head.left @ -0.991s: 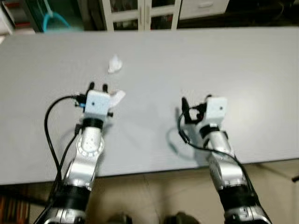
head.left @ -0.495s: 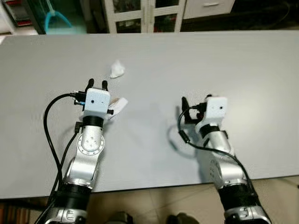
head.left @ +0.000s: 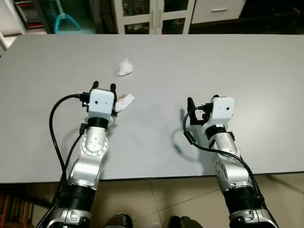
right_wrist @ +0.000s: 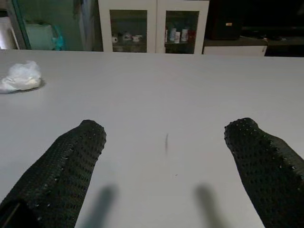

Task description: Picking trash to rubbish bin

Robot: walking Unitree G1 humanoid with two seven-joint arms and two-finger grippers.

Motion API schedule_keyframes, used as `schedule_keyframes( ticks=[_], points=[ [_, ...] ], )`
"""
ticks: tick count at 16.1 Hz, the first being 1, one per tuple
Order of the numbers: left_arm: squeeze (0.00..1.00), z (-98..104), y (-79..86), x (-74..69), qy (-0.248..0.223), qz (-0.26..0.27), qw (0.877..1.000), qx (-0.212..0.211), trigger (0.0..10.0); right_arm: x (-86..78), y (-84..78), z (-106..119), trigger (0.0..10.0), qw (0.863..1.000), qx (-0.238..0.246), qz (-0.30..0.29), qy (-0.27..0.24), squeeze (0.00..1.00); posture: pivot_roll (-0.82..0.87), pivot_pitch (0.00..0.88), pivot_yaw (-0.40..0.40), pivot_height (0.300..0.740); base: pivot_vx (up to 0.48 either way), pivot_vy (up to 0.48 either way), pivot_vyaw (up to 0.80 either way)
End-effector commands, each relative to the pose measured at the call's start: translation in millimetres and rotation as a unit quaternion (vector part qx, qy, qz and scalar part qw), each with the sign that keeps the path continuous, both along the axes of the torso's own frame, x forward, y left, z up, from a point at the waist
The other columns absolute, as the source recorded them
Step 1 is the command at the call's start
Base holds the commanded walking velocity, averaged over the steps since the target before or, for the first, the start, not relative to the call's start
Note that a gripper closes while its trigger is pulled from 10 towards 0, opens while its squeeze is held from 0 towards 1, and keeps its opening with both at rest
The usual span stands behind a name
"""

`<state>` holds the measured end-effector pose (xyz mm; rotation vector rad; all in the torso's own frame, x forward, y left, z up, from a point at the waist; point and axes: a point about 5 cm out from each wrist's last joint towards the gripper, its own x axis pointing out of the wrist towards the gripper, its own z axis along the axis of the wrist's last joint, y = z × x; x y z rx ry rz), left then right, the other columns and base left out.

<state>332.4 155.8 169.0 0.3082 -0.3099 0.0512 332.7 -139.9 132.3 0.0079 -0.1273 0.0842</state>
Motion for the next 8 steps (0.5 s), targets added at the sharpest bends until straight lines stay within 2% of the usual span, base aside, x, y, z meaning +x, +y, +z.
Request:
schedule_keyframes(
  ticks=[1, 7, 8],
  points=[
    [1.0, 1.2, 1.6, 3.3, 0.008, -0.006, 1.0, 0.001, 10.0, -1.5, 0.0, -5.2, 10.0, 1.0, 0.004, -0.001, 0.01, 0.0, 0.02, 0.148, 0.003, 0.74, 0.0, 0.0, 0.0],
    [1.0, -1.8, 0.6, 7.8, 0.033, -0.05, 0.998, 0.009, 10.0, -2.4, 2.0, -5.8, 10.0, 1.0, 0.005, 0.002, 0.01, 0.0, 0.02, 0.144, 0.007, 0.74, 0.0, 0.0, 0.0],
    [1.0, -4.7, -5.3, 8.5, 0.046, -0.083, 0.995, 0.012, 10.0, -2.7, 3.3, -6.3, 10.0, 1.0, 0.006, 0.004, 0.011, 0.0, 0.02, 0.144, 0.007, 0.74, 0.0, 0.0, 0.0]
  ],
)
